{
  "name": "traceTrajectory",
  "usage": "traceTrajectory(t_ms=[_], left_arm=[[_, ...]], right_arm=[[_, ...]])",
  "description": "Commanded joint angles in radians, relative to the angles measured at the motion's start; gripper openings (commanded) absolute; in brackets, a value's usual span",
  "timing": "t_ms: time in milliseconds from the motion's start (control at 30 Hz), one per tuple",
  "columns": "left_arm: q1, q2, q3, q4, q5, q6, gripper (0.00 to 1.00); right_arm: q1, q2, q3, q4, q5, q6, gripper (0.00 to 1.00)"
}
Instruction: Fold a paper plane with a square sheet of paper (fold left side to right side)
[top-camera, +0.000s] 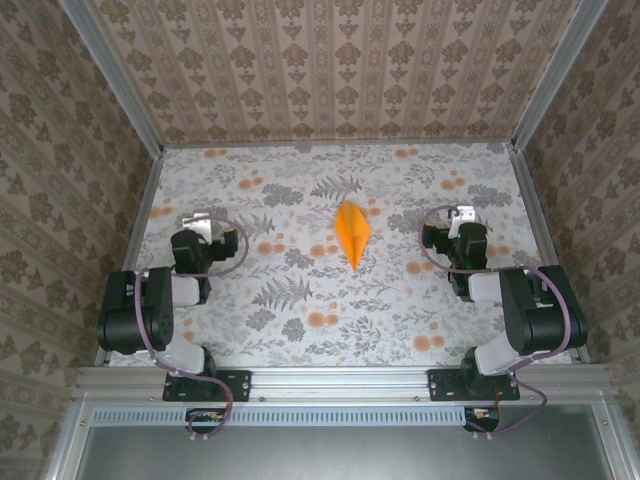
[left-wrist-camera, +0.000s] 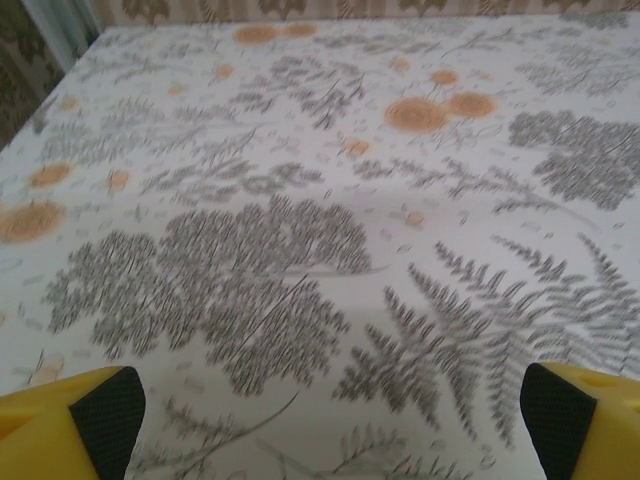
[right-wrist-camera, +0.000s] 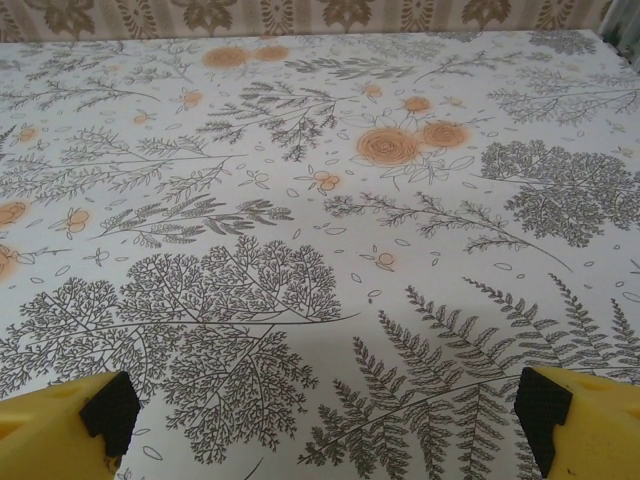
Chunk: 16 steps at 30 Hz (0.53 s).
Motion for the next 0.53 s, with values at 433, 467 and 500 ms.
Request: traceTrajectory(t_ms=[433,467,500], left_arm=[[-0.024,-0.007,0.031,-0.012,-0.054,0.043,1.00],[-0.024,-0.007,0.032,-0.012,-0.055,0.044,1.00],[-0.024,-0.007,0.032,-0.012,-0.055,0.044,1.00]], right_arm=[[0.009,0.002,0.019,0.034,-0.031,0.004,1.00],[0.009,0.002,0.017,0.034,-0.031,0.004,1.00],[0.009,0.001,0.016,0.035,-0.031,0.005,1.00]])
